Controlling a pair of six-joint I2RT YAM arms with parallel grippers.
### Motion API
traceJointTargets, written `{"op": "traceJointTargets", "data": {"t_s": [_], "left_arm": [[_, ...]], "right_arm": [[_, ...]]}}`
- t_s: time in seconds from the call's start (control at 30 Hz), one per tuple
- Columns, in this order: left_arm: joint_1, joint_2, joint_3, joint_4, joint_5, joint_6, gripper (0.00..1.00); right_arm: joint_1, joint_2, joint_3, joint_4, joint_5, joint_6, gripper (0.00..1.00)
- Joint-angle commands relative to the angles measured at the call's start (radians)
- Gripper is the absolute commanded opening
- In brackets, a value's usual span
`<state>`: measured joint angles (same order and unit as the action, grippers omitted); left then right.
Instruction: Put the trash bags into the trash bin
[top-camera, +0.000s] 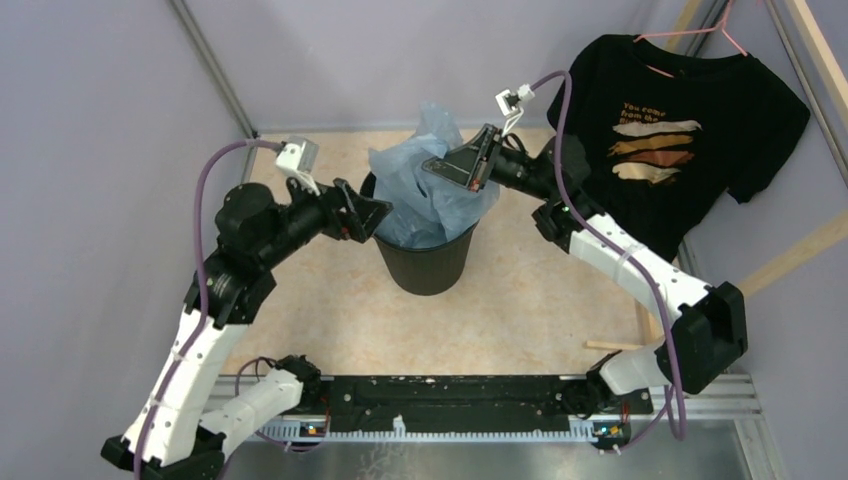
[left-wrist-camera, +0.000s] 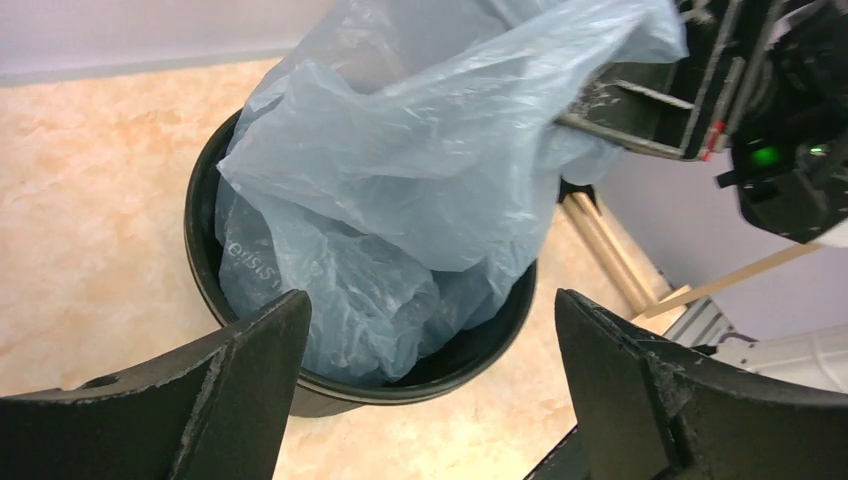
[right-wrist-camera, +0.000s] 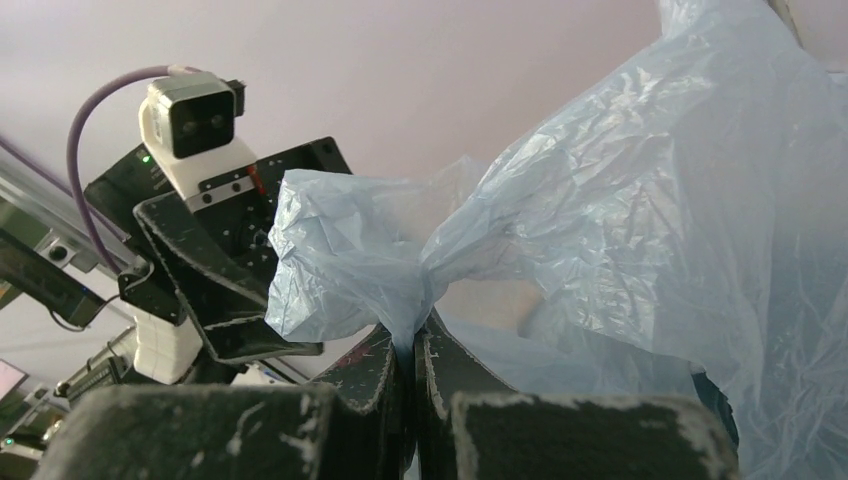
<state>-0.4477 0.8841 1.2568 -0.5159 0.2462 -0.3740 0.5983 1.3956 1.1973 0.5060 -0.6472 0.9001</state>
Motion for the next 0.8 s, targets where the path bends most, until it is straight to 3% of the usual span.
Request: {"op": "traceJointTargets", "data": {"t_s": [0.0, 0.13, 0.27, 0.43, 0.63, 0.77], "left_arm": [[-0.002, -0.090, -0.034, 0.133, 0.073, -0.042, 0.98], [-0.002, -0.124, -0.063, 0.280, 0.155, -0.092, 0.99], [-0.002, -0.027, -0.031, 0.316, 0.234, -0.100, 0.99], [-0.005, 0.046, -0.075, 0.418, 0.312, -0.166, 0.99], [-0.014, 0.027, -0.148, 0.575, 0.355, -0.219, 0.99], [-0.016, 0.039, -0.148, 0.566, 0.351, -0.221, 0.99]], "right_arm": [[0.032, -0.032, 0.070, -0.001, 0.017, -0.017, 0.00], [0.073, -0.020, 0.105, -0.003, 0.035, -0.022, 0.00], [0.127, 0.009, 0.156, 0.000, 0.078, 0.000, 0.00], [0.195, 0.024, 0.175, 0.003, 0.267, 0.072, 0.00], [0.249, 0.035, 0.188, -0.066, 0.426, 0.047, 0.00], [0.254, 0.047, 0.185, -0.073, 0.452, 0.062, 0.00]]}}
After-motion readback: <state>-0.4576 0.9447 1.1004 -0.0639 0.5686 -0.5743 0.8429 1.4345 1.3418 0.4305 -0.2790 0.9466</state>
